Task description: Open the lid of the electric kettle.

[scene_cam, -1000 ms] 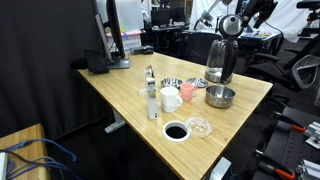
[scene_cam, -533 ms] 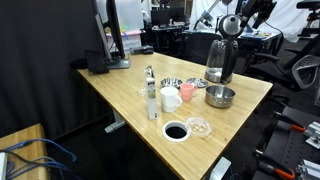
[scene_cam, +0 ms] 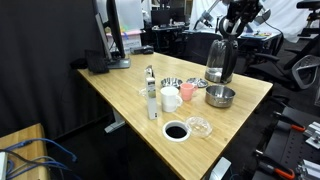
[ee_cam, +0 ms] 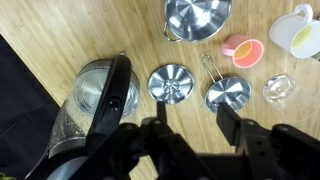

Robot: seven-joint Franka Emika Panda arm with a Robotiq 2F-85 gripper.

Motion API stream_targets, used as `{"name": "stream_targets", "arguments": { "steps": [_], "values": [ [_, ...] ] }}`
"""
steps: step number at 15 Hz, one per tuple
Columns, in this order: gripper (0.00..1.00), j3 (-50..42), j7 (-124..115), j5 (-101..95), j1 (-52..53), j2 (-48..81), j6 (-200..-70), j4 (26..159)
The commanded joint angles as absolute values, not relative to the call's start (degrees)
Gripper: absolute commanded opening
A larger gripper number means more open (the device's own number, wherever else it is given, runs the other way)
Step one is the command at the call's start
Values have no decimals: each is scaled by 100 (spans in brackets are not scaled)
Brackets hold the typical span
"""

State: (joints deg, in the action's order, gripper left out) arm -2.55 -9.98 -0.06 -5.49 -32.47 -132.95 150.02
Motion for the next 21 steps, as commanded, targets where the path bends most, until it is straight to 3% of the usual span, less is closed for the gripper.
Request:
{"name": "stream_targets", "arguments": {
  "steps": [1, 4, 6, 21],
  "values": [
    [24, 35, -1557, -173, -812, -3191, -13505, 15010],
    [3, 48, -1740, -157, -833, -3250, -13437, 15029],
    [0, -14, -1638, -80, -768, -3311, -13366, 15071],
    [0, -401, -1056, 230, -626, -3438, -13169, 15164]
  ]
}}
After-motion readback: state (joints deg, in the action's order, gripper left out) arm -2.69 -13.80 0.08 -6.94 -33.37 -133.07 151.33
